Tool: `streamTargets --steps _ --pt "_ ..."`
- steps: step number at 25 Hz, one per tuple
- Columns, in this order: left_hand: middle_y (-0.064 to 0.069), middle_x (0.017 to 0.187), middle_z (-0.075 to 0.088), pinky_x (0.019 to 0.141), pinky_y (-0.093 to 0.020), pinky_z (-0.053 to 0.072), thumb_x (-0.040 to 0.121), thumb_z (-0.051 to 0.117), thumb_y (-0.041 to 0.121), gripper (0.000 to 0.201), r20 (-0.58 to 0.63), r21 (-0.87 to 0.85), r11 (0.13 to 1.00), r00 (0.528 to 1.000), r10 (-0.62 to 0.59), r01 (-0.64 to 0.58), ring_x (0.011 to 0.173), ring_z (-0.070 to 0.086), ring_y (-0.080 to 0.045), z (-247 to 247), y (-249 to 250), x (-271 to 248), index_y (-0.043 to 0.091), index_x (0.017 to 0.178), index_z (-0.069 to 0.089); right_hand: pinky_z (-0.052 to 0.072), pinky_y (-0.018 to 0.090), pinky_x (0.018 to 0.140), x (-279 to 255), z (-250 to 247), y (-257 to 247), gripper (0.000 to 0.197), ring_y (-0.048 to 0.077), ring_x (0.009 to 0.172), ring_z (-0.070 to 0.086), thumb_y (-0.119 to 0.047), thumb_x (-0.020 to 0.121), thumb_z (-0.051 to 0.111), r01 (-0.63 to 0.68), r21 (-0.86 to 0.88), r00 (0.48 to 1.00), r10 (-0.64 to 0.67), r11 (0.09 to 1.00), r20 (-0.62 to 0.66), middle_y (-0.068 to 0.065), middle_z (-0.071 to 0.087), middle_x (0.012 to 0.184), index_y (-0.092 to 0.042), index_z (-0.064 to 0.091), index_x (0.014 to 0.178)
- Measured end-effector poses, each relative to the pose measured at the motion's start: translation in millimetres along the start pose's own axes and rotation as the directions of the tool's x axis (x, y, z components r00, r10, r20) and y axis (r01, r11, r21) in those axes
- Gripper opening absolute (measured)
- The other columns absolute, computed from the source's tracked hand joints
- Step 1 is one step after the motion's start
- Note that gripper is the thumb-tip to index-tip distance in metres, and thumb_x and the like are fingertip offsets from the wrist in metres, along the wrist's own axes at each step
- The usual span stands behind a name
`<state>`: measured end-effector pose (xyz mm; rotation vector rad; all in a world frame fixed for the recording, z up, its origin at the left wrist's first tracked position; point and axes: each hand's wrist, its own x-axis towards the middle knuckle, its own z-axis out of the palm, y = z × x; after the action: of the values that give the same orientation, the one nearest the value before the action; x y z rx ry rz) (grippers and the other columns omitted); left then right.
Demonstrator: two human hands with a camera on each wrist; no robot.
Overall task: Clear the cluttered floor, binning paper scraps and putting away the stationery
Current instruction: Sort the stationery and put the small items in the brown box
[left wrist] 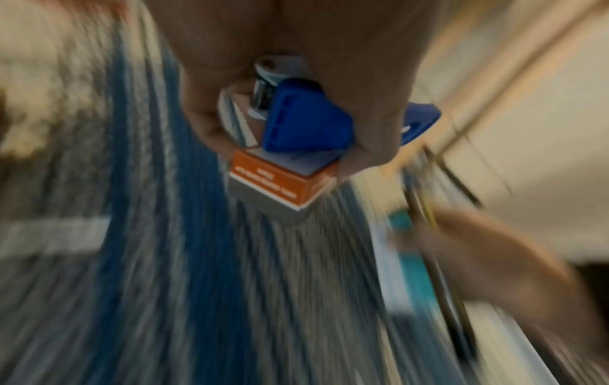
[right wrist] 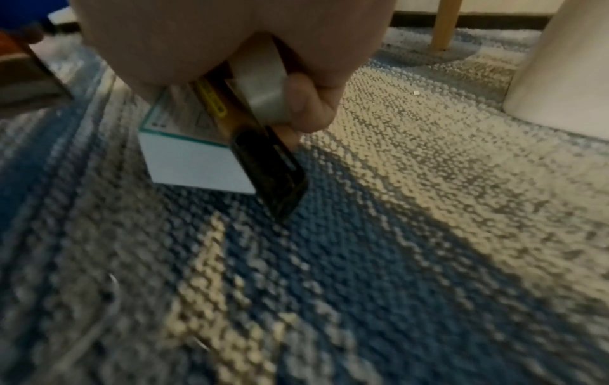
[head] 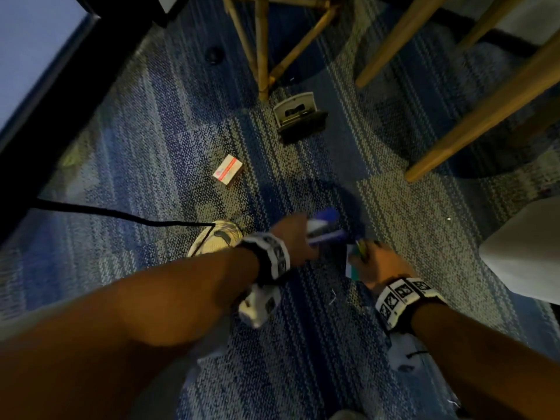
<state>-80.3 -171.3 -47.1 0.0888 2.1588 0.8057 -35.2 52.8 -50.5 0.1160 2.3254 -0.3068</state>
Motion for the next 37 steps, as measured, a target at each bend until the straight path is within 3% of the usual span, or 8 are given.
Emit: streamTargets --steps 4,9,15,20,24,30,33,37 --pt "-0.009 0.107 0.057 0.073 -0.038 0.051 0.067 0.077 0.035 0.059 -0.395 0.155 0.973 0.914 -0.097 0.17 0.091 0.06 -0.031 -99 1 23 0.016 0.114 0.048 0.04 0.03 0.056 4 -18 -28 0.028 0.024 0.062 0.048 -0.048 0.094 0.048 0.006 0.235 0.997 0.012 0.972 -0.074 0.0 0.046 0.07 -0.029 0.04 0.075" --pt "-0.014 0.13 0.045 0.094 -0.06 0.038 0.069 0.076 0.048 0.076 -0.494 0.197 0.843 0.793 -0.356 0.501 0.122 0.04 -0.042 -159 -49 39 0.018 0.129 0.039 0.043 0.032 0.057 0 -16 -41 0.029 0.026 0.067 0.053 -0.046 0.095 0.048 0.067 0.277 0.997 -0.053 0.959 -0.059 0.002 0.052 0.072 -0.026 0.043 0.074" --pt "-0.02 0.134 0.04 0.096 -0.049 0.044 0.074 0.077 0.035 0.082 -0.488 0.189 0.884 0.822 -0.294 0.428 0.116 0.05 -0.045 -157 -85 56 0.009 0.138 0.031 0.044 0.033 0.062 8 -1 -30 0.042 0.029 0.081 0.059 -0.054 0.093 0.044 -0.01 0.145 1.0 0.007 0.989 0.023 0.008 0.058 0.1 -0.022 0.051 0.119" --pt "-0.022 0.105 0.061 0.072 -0.044 0.046 0.084 0.064 0.015 0.053 -0.463 0.34 0.853 0.86 -0.214 0.395 0.096 0.06 -0.043 -159 -72 61 0.009 0.127 0.035 0.042 0.031 0.058 2 -9 -42 0.024 0.019 0.067 0.053 -0.054 0.094 0.044 0.027 0.229 0.999 -0.03 0.973 0.01 0.001 0.052 0.081 -0.032 0.042 0.083" --pt "-0.022 0.103 0.062 0.075 -0.047 0.05 0.083 0.062 0.017 0.051 -0.443 0.366 0.84 0.869 -0.22 0.4 0.093 0.061 -0.042 -156 -56 60 0.01 0.126 0.036 0.032 0.023 0.052 -1 -34 -66 0.034 0.015 0.057 0.042 -0.044 0.097 0.047 0.139 0.305 0.99 -0.125 0.942 -0.064 0.001 0.04 0.068 -0.025 0.038 0.07" --pt "0.0 0.092 0.059 0.075 -0.031 0.047 0.069 0.078 0.041 0.06 -0.44 0.072 0.989 0.885 0.15 -0.131 0.089 0.062 -0.028 -158 48 27 0.019 0.117 0.049 0.051 0.043 0.086 2 -157 -67 0.035 0.024 0.096 0.06 -0.055 0.089 0.051 0.403 0.305 0.89 -0.292 0.863 -0.349 0.005 0.062 0.105 -0.035 0.056 0.118" --pt "0.0 0.1 0.064 0.081 -0.033 0.049 0.056 0.083 0.035 0.07 -0.507 -0.025 0.886 0.77 0.388 -0.462 0.092 0.062 -0.018 -183 127 1 0.014 0.116 0.053 0.05 0.04 0.088 -32 -231 -51 0.038 0.017 0.097 0.06 -0.058 0.089 0.049 0.497 0.237 0.811 -0.35 0.835 -0.47 -0.001 0.059 0.103 -0.042 0.048 0.123" --pt "0.023 0.092 0.061 0.075 -0.003 0.04 0.051 0.093 0.022 0.075 -0.536 0.047 0.713 0.585 0.609 -0.7 0.083 0.055 0.02 -228 210 -60 0.017 0.116 0.055 0.048 0.038 0.092 -113 -292 -26 0.043 0.012 0.101 0.056 -0.064 0.089 0.041 0.59 0.166 0.71 -0.411 0.79 -0.572 -0.005 0.055 0.109 -0.045 0.044 0.128"
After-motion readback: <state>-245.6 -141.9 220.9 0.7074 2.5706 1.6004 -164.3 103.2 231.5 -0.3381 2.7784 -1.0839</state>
